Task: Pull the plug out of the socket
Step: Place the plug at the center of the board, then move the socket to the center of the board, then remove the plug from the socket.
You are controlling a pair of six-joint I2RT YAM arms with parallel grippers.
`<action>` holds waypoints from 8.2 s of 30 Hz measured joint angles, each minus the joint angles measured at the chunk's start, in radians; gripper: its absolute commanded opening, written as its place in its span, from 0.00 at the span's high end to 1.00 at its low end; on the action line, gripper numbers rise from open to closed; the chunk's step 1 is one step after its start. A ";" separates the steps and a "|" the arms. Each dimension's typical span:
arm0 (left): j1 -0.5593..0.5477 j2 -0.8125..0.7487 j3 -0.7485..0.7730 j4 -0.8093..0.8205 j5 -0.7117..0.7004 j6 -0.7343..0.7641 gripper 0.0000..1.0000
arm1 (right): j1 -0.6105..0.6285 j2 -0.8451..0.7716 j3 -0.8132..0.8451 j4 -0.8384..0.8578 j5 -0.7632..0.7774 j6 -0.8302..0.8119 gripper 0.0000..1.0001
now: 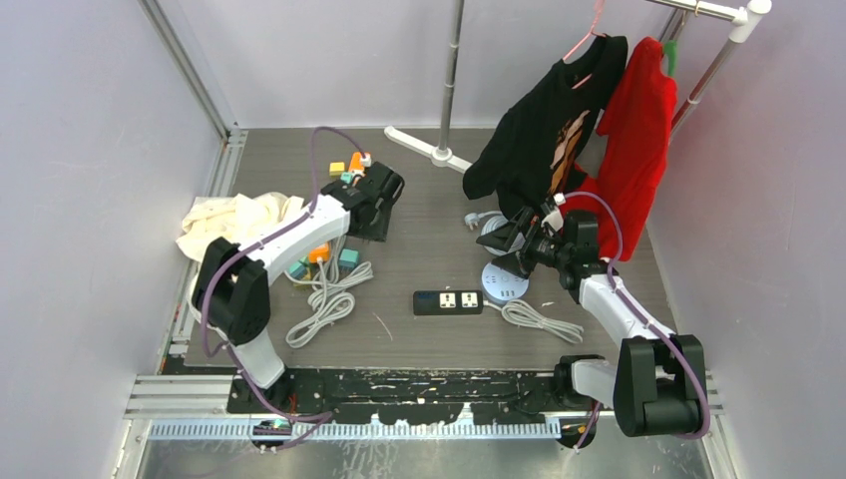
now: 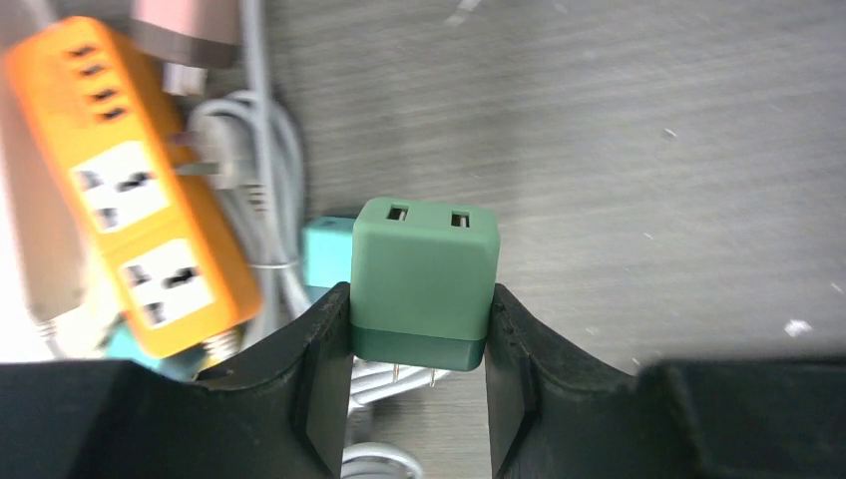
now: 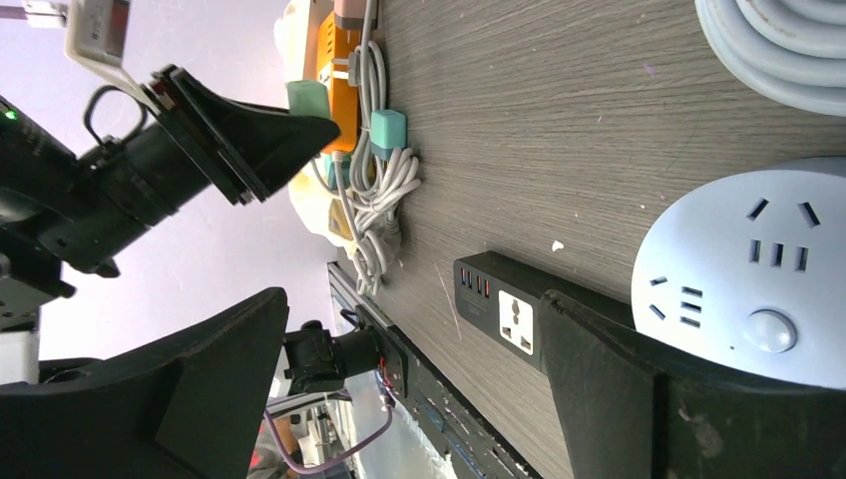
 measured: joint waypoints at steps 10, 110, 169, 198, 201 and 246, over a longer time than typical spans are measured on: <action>0.103 0.091 0.148 -0.155 -0.252 0.058 1.00 | 0.000 0.000 0.000 -0.001 0.004 -0.002 0.00; 0.339 0.278 0.162 0.159 0.336 0.131 0.42 | -0.026 -0.031 0.000 -0.001 0.013 -0.021 0.00; 0.294 0.399 0.256 0.024 0.123 0.256 1.00 | -0.031 -0.035 0.000 -0.002 0.020 -0.039 0.00; -0.138 0.030 -0.164 0.179 0.482 0.444 0.50 | -0.032 -0.070 0.053 -0.221 -0.012 -0.446 0.00; -0.138 -0.051 -0.215 0.215 0.438 0.410 0.48 | -0.031 -0.070 0.092 -0.314 -0.029 -0.629 0.00; -0.222 0.257 0.272 0.040 -0.007 -0.160 0.53 | 0.116 0.021 0.232 -0.545 -0.066 -1.427 0.00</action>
